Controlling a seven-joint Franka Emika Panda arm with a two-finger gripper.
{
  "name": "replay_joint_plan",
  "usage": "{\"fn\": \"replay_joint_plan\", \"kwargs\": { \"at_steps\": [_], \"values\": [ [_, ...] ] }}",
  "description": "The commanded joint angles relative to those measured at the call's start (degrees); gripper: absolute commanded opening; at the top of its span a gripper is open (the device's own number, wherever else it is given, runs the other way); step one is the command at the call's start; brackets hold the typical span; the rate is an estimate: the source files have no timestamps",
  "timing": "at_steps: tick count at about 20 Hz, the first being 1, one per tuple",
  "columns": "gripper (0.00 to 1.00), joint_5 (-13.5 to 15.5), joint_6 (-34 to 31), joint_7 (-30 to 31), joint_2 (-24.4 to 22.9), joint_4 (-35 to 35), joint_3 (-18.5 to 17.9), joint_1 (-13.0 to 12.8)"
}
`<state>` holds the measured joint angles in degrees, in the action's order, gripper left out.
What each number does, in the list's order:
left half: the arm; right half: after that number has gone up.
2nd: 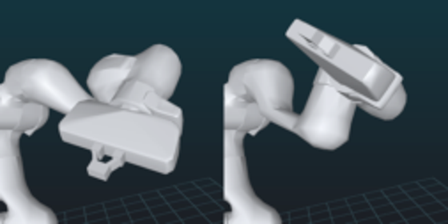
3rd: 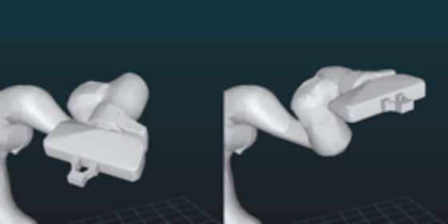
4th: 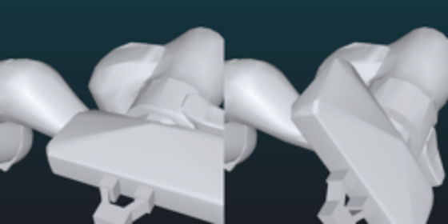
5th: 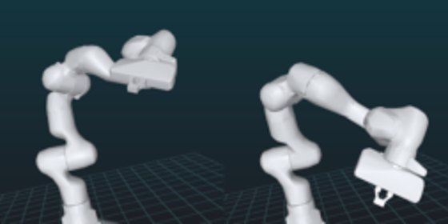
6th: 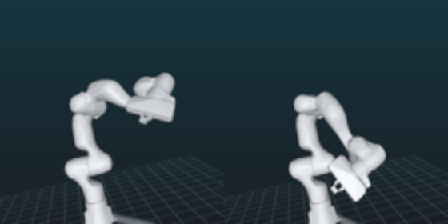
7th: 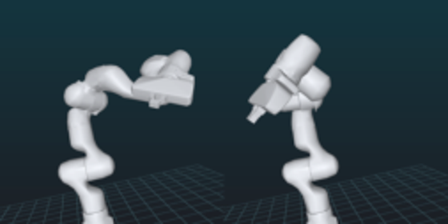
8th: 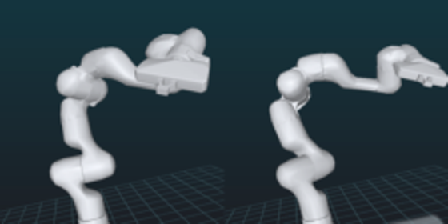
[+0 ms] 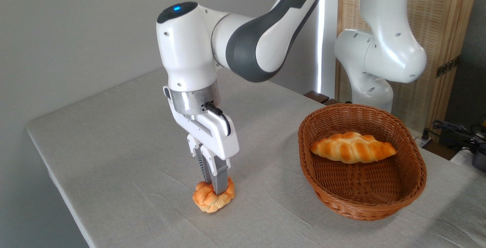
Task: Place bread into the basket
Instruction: 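Lift the roll and carry it over the wicker basket, then lower the roll into the basket beside the braided loaf and release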
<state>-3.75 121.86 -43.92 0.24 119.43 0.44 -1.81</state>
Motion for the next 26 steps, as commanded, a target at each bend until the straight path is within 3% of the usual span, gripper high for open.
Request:
{"fn": "replay_joint_plan", "kwargs": {
  "at_steps": [1, 4, 6, 7, 8, 9, 11, 12, 13, 17, 22, 26],
  "values": [
    [0.21, 0.1, -11.1, -5.8, -7.1, -0.5, -0.8, 1.2],
    [0.22, 0.1, -21.5, -17.2, -12.8, -0.3, -4.8, 1.2],
    [0.23, 0.1, -26.9, -24.7, -17.4, -0.2, -9.3, 1.1],
    [0.24, -0.7, -31.5, -31.2, -20.9, 0.4, -12.7, 1.0],
    [0.26, -2.8, -33.4, -37.2, -23.3, 1.6, -14.7, 0.7],
    [0.29, -7.0, -33.6, -42.9, -25.6, 3.2, -17.6, 0.1],
    [0.30, -12.1, -32.9, -50.3, -29.1, 7.5, -25.4, -3.6],
    [0.42, -13.5, -32.7, -52.0, -30.0, 8.8, -29.1, -5.8],
    [0.67, -14.2, -32.8, -53.1, -30.2, 9.4, -32.1, -8.0],
    [0.85, -14.8, -31.7, -53.0, -29.4, 11.2, -33.0, -9.4],
    [0.96, -14.7, -24.8, -53.1, -28.2, 12.7, -33.1, -9.9],
    [1.00, -14.7, -24.5, -53.3, -27.0, 12.6, -33.0, -9.9]
  ]
}}
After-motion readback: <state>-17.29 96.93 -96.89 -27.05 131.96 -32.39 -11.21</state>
